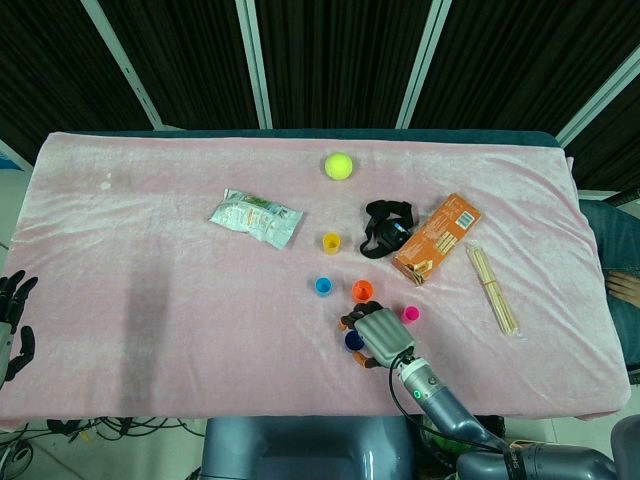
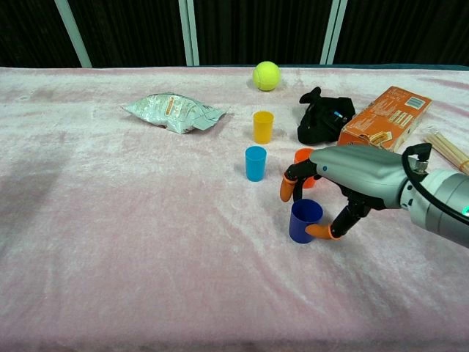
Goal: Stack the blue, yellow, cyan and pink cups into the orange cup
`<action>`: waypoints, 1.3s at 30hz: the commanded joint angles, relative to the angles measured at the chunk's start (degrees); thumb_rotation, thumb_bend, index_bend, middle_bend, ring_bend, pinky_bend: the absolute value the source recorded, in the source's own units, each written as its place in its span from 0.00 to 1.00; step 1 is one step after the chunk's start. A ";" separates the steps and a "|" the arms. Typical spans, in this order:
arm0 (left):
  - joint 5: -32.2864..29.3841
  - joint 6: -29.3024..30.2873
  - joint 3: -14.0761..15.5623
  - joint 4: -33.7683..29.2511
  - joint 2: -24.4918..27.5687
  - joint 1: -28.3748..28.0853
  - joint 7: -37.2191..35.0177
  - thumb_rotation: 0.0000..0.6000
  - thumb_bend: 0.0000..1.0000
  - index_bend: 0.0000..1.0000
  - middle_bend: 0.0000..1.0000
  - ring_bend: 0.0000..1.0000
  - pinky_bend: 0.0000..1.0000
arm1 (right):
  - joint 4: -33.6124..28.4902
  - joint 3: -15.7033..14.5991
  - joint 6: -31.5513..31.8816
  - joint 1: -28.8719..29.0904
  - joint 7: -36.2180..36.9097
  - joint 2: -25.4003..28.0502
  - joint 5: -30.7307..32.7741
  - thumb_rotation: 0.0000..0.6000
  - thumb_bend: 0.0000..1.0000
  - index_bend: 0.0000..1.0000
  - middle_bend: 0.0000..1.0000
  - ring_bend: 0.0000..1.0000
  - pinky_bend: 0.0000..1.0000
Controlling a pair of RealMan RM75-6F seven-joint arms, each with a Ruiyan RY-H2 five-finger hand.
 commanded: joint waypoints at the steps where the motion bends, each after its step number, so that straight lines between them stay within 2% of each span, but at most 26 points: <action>1: 0.04 0.06 0.04 0.00 0.03 0.05 0.02 1.00 0.71 0.06 0.01 0.00 0.02 | 0.02 -0.02 0.03 0.06 -0.03 0.02 0.05 1.00 0.24 0.38 0.38 0.21 0.21; 25: -0.05 0.04 0.04 -0.21 0.14 0.07 0.34 1.00 0.71 0.06 0.01 0.00 0.02 | 0.80 -0.45 -0.63 0.67 0.35 -0.06 1.20 1.00 0.25 0.42 0.42 0.22 0.21; 39: -0.14 -0.09 0.07 -0.35 0.05 0.05 0.65 1.00 0.71 0.06 0.01 0.00 0.02 | -0.52 0.12 0.06 0.74 1.98 1.27 0.39 1.00 0.31 0.47 0.47 0.25 0.21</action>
